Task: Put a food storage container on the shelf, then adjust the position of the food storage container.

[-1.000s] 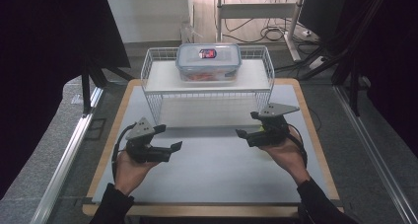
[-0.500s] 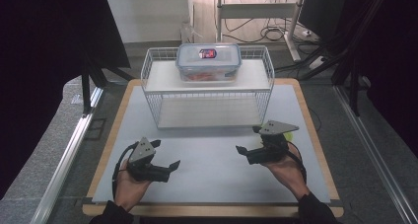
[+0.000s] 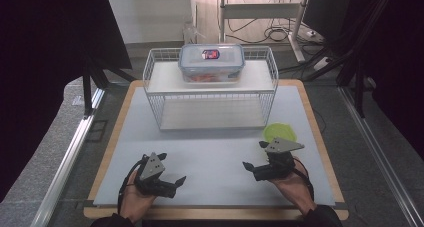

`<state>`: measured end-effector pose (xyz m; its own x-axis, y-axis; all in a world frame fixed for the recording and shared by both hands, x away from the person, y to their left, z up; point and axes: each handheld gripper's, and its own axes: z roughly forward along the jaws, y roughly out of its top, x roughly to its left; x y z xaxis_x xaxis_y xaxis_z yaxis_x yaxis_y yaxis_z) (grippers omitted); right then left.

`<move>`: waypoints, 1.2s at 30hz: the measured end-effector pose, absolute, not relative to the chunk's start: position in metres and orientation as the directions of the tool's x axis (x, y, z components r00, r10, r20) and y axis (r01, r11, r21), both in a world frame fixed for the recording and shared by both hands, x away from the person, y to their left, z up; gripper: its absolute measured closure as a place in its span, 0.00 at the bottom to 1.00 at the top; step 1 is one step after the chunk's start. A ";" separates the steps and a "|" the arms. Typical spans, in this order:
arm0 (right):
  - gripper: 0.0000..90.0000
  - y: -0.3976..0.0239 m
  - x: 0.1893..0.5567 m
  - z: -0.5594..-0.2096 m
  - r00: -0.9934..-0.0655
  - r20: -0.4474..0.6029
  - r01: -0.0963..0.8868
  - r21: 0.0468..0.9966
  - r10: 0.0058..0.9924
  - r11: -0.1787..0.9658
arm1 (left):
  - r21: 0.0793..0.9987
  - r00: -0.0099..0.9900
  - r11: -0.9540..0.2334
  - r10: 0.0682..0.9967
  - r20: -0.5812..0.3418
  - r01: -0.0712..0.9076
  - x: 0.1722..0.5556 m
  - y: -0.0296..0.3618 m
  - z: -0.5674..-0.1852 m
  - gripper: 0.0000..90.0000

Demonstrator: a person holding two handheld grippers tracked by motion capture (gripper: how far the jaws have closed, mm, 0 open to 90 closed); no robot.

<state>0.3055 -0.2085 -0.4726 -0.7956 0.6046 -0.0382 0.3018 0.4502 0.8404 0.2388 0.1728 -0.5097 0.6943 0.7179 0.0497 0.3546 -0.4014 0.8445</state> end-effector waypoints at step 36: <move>1.00 -0.267 0.354 -0.449 -0.662 -0.027 0.436 0.799 0.749 0.414 | 0.834 0.700 -0.410 0.713 0.041 0.369 0.241 0.176 -0.514 0.03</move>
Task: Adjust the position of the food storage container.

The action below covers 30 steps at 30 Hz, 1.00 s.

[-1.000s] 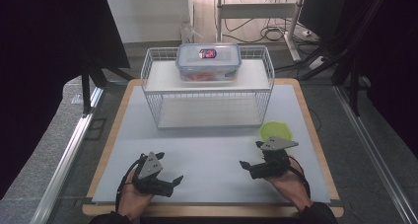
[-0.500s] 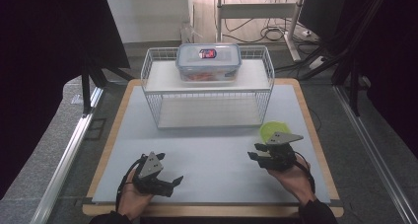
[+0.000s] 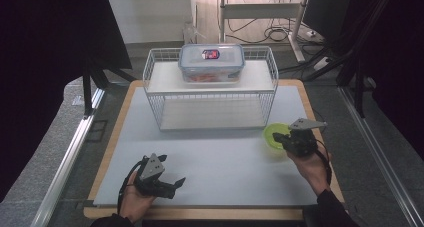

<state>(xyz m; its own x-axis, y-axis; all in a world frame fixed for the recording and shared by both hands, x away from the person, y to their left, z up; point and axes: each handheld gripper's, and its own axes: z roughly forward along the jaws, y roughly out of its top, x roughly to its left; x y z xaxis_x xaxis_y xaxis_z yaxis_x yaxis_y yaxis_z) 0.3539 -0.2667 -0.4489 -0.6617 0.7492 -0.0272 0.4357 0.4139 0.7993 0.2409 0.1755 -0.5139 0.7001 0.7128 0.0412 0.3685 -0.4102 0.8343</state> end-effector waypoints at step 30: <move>1.00 -0.332 0.414 -0.480 -0.484 0.008 0.598 0.733 0.875 0.324 | 0.811 0.710 -0.439 0.703 0.042 0.386 0.243 0.173 -0.518 0.04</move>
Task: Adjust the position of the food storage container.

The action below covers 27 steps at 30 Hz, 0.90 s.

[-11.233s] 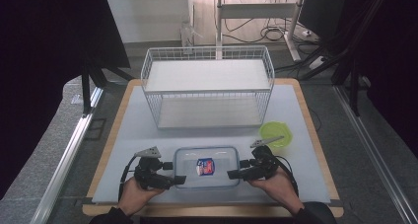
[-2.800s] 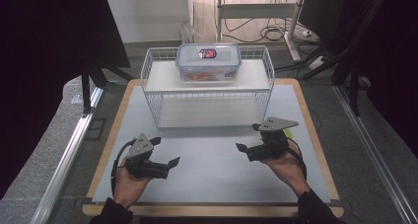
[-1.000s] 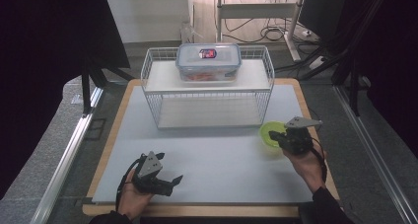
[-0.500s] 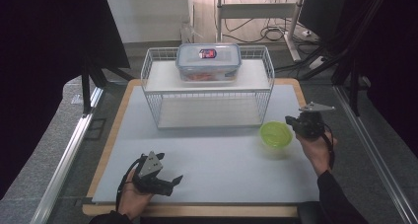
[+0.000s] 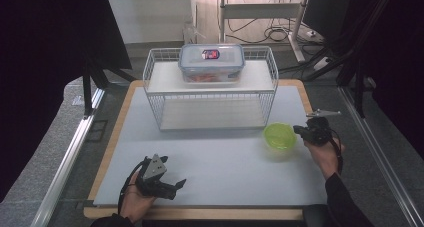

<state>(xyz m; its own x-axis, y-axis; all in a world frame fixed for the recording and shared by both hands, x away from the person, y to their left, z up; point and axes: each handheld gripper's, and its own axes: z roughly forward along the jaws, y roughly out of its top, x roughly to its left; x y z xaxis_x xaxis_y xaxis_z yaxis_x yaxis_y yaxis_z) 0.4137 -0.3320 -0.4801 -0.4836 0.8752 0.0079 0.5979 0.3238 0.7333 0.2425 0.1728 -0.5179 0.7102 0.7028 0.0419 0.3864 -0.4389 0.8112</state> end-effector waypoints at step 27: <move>1.00 -0.311 0.408 -0.510 -0.588 0.099 0.654 0.642 0.803 0.400 | 0.793 0.717 -0.456 0.696 0.036 0.403 0.244 0.171 -0.521 0.04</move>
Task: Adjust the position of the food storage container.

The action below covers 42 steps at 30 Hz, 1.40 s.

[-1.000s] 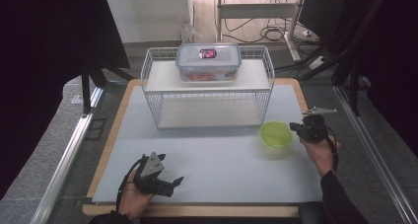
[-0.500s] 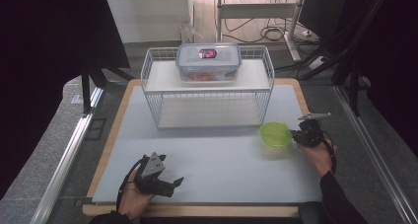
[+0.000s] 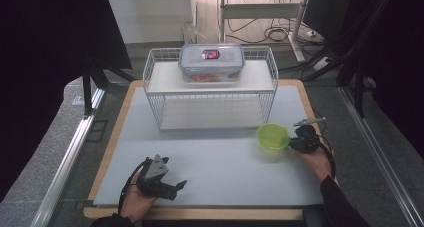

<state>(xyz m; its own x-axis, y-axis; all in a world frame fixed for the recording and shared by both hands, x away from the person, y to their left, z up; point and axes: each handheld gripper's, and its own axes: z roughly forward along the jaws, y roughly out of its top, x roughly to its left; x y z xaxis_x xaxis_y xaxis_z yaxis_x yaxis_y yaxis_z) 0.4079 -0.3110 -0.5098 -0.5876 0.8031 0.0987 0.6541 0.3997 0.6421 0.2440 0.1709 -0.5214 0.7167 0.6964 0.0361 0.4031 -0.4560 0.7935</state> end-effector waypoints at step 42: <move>1.00 -0.238 0.424 -0.514 -0.709 0.150 0.576 0.688 0.689 0.442 | 0.777 0.727 -0.479 0.686 0.040 0.409 0.246 0.169 -0.524 0.04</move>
